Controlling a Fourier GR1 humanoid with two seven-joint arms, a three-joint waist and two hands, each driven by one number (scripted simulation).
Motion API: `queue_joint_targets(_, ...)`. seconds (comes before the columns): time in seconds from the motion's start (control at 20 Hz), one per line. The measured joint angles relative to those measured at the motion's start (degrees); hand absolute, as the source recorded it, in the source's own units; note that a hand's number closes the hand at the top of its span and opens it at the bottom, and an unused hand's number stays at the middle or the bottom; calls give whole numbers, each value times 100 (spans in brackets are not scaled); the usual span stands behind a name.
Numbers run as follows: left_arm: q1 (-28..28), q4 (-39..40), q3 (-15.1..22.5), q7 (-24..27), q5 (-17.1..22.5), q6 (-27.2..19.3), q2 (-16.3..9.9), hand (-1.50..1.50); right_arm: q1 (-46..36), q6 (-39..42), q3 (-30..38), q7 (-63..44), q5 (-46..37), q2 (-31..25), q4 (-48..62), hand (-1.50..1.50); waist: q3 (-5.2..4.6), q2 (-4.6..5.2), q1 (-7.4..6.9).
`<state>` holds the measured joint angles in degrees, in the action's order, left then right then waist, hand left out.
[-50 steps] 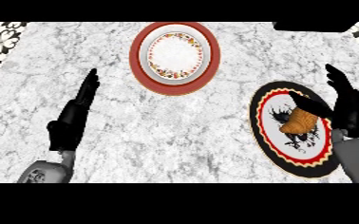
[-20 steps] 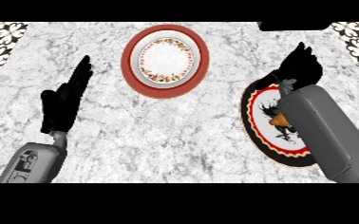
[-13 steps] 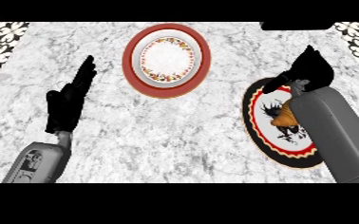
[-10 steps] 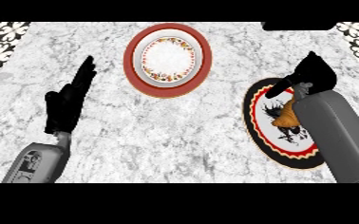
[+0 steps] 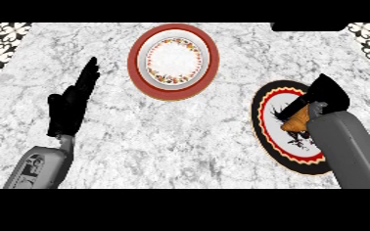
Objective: Pick the croissant from the plate and place it in the plate
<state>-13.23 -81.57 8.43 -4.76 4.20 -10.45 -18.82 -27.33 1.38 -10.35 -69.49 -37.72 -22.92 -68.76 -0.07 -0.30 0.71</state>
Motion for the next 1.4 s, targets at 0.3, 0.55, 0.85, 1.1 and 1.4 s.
queue_joint_targets(0.3, -133, 136, -78, 16, -57, 52, 55, 0, 267, 90, 210, 89, -160, 176, 10, -150, 2, 17, -20)
queue_joint_targets(0.55, -148, 166, -66, 21, -142, 63, 166, 0, 425, 110, 413, 190, -315, 331, 59, 150, 2, 20, -45)
queue_joint_targets(0.85, -74, 84, -191, 24, -146, 204, 135, 0, 601, 145, 494, 292, -764, 312, -146, 150, -2, 12, -64)
queue_joint_targets(1.1, -121, 68, -266, -26, -222, 254, 174, 0, 721, 122, 631, 458, -1073, 356, -153, 150, -11, 4, -70)
queue_joint_targets(1.4, -174, 68, -340, -132, -302, 279, 244, 0, 1384, 125, 17, 516, -1612, 938, -1328, 150, -18, -9, -20)
